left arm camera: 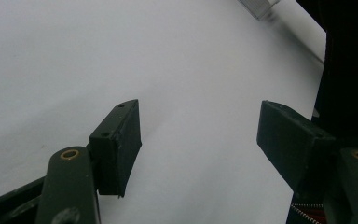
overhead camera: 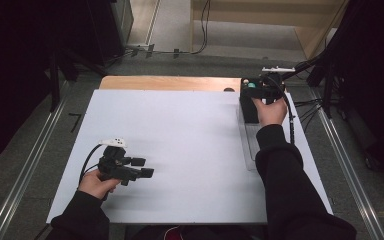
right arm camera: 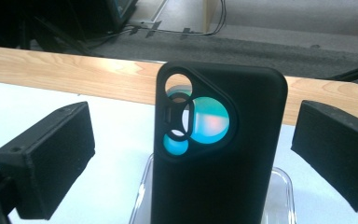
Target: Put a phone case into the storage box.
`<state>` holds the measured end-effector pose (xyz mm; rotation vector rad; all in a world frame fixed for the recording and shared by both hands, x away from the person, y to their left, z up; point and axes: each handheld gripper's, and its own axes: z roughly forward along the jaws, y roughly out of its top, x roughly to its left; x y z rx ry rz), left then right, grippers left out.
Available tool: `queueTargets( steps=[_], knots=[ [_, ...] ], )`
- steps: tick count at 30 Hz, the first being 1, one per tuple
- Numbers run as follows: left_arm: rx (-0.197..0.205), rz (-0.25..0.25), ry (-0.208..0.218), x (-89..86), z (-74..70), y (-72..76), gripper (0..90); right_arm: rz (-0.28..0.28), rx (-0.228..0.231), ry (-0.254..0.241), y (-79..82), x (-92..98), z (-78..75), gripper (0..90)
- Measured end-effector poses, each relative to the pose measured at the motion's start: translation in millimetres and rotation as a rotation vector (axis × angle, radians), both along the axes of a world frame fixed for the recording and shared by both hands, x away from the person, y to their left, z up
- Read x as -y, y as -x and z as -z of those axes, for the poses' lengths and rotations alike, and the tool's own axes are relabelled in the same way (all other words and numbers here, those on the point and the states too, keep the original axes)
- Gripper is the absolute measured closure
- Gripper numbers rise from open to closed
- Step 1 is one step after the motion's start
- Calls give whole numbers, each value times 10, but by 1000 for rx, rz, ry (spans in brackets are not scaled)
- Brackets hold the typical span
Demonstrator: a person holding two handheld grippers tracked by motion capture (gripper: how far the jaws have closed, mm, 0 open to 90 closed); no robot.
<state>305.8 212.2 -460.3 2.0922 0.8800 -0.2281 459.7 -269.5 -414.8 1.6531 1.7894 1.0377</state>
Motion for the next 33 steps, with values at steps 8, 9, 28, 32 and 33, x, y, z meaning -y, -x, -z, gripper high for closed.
queueTargets(
  steps=[8,9,28,32,33],
  knots=[
    [2,1,1,8,-3,1,311,-64,-18,-33,116,-25,-94,0],
    [0,1,1,11,-4,3,311,-69,-20,-39,130,-28,-102,0],
    [-3,-4,-3,11,-1,-7,311,-180,-75,-120,429,-108,-190,0],
    [-4,-5,-3,13,-2,-5,311,-213,-78,-121,510,-139,-187,0],
    [-4,-5,-2,13,-2,-5,311,-216,-77,-123,524,-145,-183,0]
  ],
)
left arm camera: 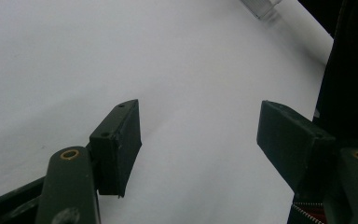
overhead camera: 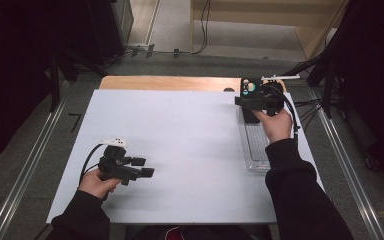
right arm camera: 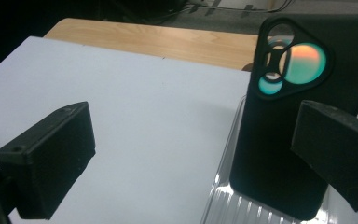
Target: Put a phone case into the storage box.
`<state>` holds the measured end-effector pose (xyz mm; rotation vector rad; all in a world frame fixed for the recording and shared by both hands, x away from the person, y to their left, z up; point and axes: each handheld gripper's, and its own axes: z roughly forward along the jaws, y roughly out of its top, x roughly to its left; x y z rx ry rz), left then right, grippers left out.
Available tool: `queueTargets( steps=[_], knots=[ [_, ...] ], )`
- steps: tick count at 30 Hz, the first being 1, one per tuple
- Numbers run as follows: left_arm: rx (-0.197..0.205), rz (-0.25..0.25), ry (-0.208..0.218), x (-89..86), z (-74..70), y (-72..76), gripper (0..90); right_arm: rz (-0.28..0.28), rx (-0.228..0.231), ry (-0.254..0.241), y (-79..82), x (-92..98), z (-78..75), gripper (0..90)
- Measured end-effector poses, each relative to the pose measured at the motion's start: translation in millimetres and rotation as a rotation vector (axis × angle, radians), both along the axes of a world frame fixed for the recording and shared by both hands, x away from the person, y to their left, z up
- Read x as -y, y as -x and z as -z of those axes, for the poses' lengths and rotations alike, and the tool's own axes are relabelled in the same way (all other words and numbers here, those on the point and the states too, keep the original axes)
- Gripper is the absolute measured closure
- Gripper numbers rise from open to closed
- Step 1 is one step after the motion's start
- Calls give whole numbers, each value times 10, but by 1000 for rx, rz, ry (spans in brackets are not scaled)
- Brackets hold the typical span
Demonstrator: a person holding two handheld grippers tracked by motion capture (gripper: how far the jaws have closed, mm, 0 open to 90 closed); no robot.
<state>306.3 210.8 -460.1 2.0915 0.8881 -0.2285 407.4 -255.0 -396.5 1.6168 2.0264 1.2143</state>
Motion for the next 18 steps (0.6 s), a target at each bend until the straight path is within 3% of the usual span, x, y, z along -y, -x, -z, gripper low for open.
queueTargets(
  steps=[18],
  knots=[
    [1,0,-8,-9,0,-7,311,-120,-25,-20,313,-99,131,0]
  ],
)
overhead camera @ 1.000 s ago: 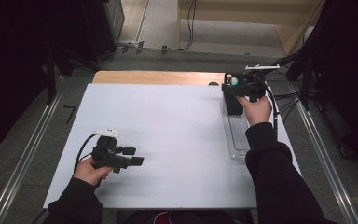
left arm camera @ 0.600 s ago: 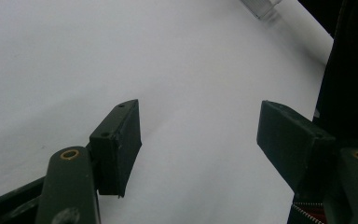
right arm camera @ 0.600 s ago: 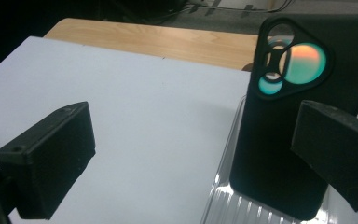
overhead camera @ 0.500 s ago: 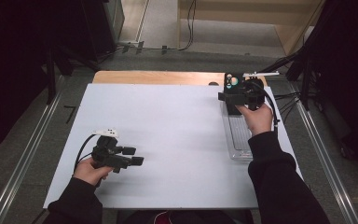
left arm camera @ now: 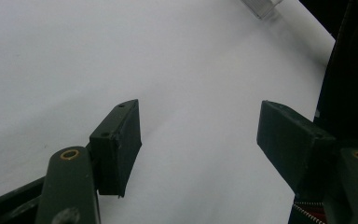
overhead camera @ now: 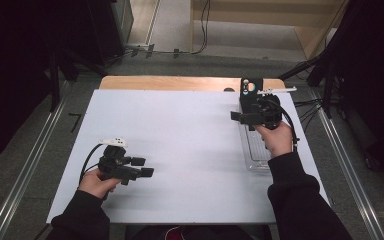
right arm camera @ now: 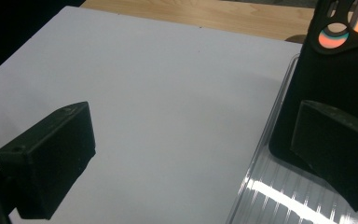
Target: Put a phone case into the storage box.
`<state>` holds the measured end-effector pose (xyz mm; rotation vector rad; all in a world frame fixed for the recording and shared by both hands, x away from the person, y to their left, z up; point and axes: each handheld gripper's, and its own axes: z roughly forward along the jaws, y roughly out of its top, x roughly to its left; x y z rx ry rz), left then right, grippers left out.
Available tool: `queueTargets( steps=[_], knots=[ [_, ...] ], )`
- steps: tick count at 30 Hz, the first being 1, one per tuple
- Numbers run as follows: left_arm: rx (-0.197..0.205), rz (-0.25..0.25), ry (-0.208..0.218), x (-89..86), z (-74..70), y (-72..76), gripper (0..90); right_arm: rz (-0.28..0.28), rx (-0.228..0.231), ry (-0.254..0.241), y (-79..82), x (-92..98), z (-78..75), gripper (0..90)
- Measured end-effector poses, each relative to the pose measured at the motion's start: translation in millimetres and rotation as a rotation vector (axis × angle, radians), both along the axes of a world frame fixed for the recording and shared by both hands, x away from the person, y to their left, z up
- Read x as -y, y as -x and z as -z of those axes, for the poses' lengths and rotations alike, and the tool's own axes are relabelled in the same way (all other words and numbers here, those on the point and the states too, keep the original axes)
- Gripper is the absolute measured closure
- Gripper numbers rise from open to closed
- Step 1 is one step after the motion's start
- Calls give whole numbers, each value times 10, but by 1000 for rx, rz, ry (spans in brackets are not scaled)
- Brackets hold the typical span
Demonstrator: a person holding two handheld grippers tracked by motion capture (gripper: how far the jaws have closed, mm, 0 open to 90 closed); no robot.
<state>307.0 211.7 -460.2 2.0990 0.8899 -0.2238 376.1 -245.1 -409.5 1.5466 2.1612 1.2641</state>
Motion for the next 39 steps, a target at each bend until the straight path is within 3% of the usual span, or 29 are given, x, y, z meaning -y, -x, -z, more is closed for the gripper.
queueTargets(
  steps=[3,4,7,16,25,29,39],
  knots=[
    [0,0,0,-1,1,-1,311,-10,7,-8,34,-12,15,0],
    [0,0,0,-1,0,-1,311,-14,8,-11,53,-21,22,44],
    [1,0,1,-2,-1,0,311,-25,10,9,95,-62,42,57],
    [2,0,2,-7,-1,-1,311,-103,3,17,221,-162,119,122],
    [3,-1,4,-10,-7,2,311,-157,23,9,353,-189,171,129],
    [5,3,9,-12,-11,7,311,-191,57,6,424,-203,193,172],
    [10,5,5,-27,-15,17,311,-237,16,11,560,-237,293,184]
  ],
)
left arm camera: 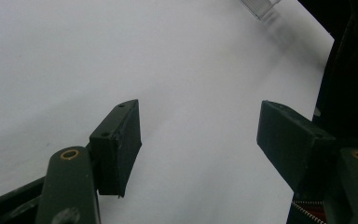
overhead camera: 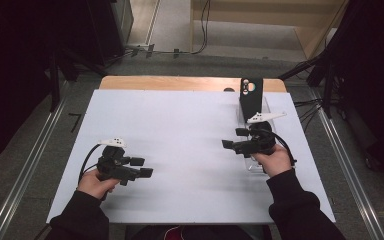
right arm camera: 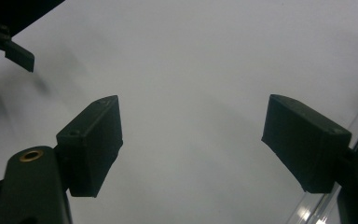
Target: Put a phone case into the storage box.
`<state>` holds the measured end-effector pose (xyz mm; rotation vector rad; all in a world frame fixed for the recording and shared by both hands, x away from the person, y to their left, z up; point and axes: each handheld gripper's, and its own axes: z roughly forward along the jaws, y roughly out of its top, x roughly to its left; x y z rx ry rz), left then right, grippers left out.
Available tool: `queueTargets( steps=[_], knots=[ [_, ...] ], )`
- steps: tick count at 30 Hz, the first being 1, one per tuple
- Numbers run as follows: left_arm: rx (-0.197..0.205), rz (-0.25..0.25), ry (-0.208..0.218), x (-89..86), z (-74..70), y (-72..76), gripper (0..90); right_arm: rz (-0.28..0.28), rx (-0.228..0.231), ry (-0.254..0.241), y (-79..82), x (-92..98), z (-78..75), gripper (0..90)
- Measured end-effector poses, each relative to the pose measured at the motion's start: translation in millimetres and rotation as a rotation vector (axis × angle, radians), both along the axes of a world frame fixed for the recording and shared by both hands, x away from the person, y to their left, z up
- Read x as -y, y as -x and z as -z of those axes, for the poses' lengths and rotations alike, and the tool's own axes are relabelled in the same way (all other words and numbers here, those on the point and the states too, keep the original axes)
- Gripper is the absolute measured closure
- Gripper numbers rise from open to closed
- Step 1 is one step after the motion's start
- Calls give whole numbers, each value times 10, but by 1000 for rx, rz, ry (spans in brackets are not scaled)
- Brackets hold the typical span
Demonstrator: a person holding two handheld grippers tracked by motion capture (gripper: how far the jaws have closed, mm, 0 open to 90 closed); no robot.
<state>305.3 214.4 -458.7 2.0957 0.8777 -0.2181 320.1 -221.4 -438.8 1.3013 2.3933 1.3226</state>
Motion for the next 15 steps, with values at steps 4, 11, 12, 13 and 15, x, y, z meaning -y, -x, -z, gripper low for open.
queueTargets(
  steps=[4,11,12,13,15],
  knots=[
    [2,-2,0,-3,-4,7,311,-25,1,7,61,-16,32,188],
    [8,0,0,-8,-5,27,311,-53,2,3,174,-8,95,193],
    [9,0,1,-10,-5,28,311,-57,3,3,190,-5,101,193],
    [10,1,0,-11,-5,29,311,-59,2,1,208,-3,107,193],
    [13,0,2,-11,-6,35,311,-64,-1,0,240,4,115,193]
  ],
)
